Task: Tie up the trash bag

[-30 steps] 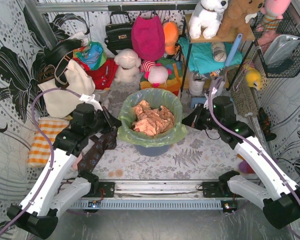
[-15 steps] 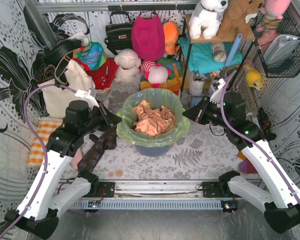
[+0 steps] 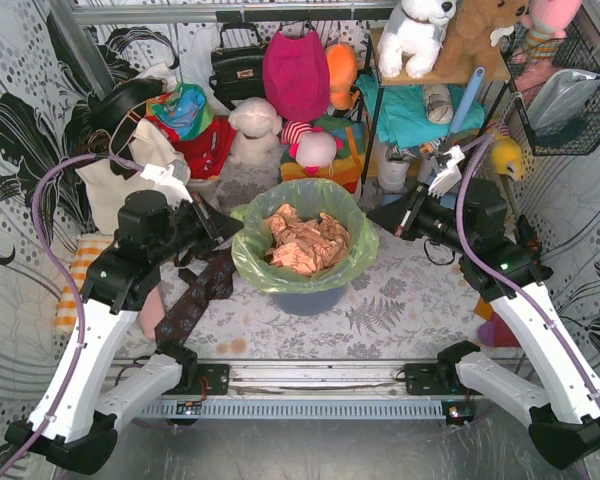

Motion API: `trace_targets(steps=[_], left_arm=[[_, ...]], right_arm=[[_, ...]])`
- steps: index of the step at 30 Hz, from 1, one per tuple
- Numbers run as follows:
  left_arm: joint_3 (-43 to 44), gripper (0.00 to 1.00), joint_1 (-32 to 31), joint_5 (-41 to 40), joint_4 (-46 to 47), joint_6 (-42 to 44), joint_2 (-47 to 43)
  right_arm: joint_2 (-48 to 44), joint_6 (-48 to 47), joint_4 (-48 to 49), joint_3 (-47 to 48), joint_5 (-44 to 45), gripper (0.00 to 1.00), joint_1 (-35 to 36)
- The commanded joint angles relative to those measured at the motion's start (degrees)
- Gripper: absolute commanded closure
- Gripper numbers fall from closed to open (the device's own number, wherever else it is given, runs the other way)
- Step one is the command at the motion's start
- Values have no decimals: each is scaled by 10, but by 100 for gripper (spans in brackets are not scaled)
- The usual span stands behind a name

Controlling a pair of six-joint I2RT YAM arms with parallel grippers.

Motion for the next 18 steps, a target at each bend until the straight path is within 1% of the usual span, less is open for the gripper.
trace_targets(steps=[1, 3, 6, 7, 9, 11, 12, 15, 18], left_arm=[[28, 94, 0, -1, 15, 23, 9], [24, 94, -1, -2, 12, 25, 12], [0, 94, 0, 1, 15, 21, 11], [-10, 94, 0, 4, 18, 20, 11], [-28, 94, -1, 14, 25, 16, 12], [-42, 94, -1, 18, 29, 15, 15], [-48, 94, 0, 18, 29, 15, 14], [-62, 93, 0, 18, 35, 15, 14], [-70, 93, 0, 21, 39, 16, 17]], right_arm=[[6, -1, 38, 46, -6, 100, 0], [17, -4, 11, 57, 7, 100, 1], [39, -10, -71, 74, 50, 100, 0], [46, -14, -91, 76, 54, 94, 0], [56, -14, -117, 74, 55, 78, 0], [56, -9, -119, 62, 41, 63, 0], [54, -6, -115, 54, 32, 58, 0], [48, 7, -95, 32, 2, 49, 0], [42, 18, -80, 17, -10, 48, 0]])
